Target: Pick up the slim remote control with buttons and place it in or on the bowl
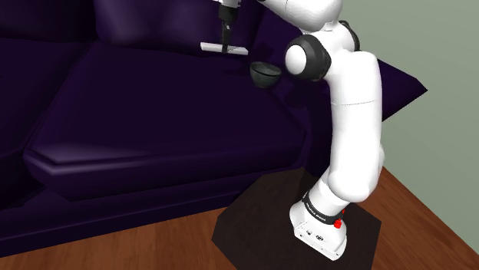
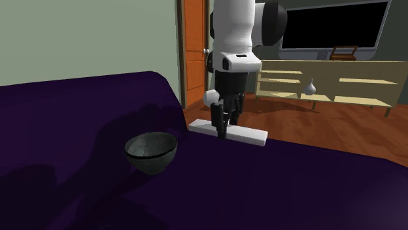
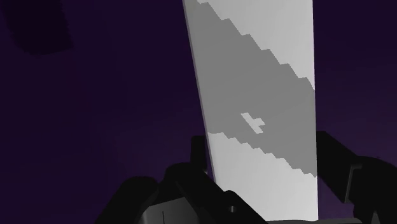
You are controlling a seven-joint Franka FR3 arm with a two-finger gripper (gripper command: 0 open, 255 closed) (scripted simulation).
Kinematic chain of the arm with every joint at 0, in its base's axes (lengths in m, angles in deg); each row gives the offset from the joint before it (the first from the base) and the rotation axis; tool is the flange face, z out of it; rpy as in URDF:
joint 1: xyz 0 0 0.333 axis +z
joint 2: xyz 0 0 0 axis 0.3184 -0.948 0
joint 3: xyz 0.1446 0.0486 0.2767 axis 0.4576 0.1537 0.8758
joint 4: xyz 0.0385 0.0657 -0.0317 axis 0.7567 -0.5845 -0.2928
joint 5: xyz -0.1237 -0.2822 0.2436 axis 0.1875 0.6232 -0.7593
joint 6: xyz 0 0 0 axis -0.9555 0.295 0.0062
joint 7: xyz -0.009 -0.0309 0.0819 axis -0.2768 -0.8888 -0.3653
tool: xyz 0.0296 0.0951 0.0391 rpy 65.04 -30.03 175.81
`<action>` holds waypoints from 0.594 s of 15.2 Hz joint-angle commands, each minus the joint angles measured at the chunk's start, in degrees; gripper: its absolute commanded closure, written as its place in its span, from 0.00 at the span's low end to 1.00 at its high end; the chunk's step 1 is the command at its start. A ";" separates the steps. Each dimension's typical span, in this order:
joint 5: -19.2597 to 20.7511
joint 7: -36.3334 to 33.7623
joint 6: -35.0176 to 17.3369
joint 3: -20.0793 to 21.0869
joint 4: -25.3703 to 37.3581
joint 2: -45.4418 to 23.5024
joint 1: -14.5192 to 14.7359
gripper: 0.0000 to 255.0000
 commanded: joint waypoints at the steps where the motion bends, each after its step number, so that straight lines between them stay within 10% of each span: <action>1: 0.07 1.12 0.13 -0.29 -0.60 0.69 -0.77 1.00; 9: 0.84 10.23 -3.20 -2.83 -9.66 6.19 -6.13 1.00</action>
